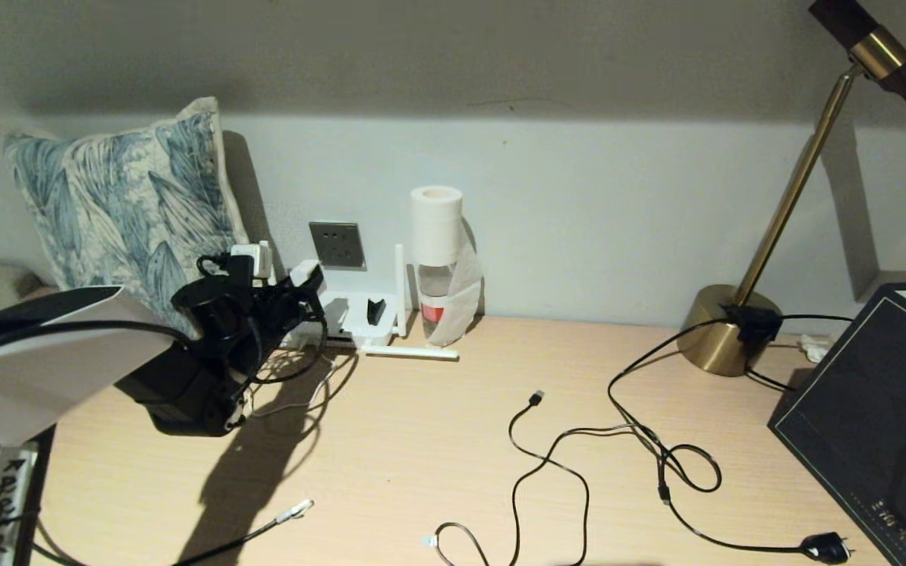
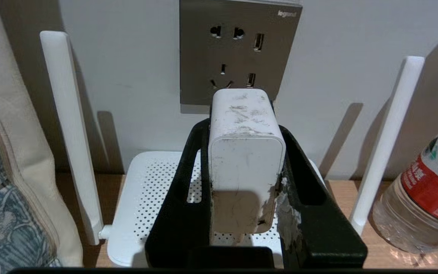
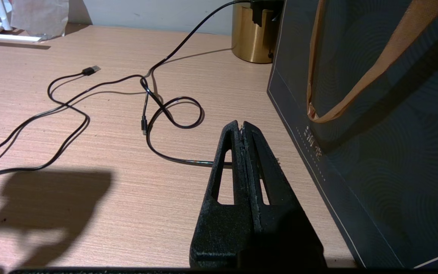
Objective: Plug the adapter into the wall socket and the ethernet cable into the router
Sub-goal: Align plug and socket
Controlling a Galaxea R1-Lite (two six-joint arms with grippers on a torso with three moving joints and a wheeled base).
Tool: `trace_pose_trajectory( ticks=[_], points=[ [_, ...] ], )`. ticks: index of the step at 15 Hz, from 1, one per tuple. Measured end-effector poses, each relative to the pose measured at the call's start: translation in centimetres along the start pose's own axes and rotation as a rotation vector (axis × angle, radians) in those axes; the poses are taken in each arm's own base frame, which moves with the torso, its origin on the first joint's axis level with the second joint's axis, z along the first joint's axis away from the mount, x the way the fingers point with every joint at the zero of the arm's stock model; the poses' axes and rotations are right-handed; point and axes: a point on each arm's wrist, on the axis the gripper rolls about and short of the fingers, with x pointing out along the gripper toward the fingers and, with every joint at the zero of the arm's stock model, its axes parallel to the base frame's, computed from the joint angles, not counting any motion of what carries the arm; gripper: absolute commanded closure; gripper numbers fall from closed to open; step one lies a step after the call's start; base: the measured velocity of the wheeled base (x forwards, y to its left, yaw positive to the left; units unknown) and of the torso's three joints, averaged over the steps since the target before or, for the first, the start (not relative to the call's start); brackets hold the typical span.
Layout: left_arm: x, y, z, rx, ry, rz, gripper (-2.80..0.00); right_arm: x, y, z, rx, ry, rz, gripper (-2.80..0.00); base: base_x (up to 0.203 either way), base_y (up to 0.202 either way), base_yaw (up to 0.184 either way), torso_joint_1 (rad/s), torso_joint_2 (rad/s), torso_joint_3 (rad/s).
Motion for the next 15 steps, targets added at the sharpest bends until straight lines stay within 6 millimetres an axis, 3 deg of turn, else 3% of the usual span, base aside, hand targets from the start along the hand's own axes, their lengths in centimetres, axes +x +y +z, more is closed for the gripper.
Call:
trace_pose_trajectory(
  ticks=[15],
  points=[
    [1.7, -0.1, -1.7, 0.023, -0.114, -0.012, 0.00, 0.0, 0.0, 0.0, 0.001, 0.000, 0.000, 0.00, 0.000, 0.000, 0.000, 0.000, 0.00, 0.000]
  ],
)
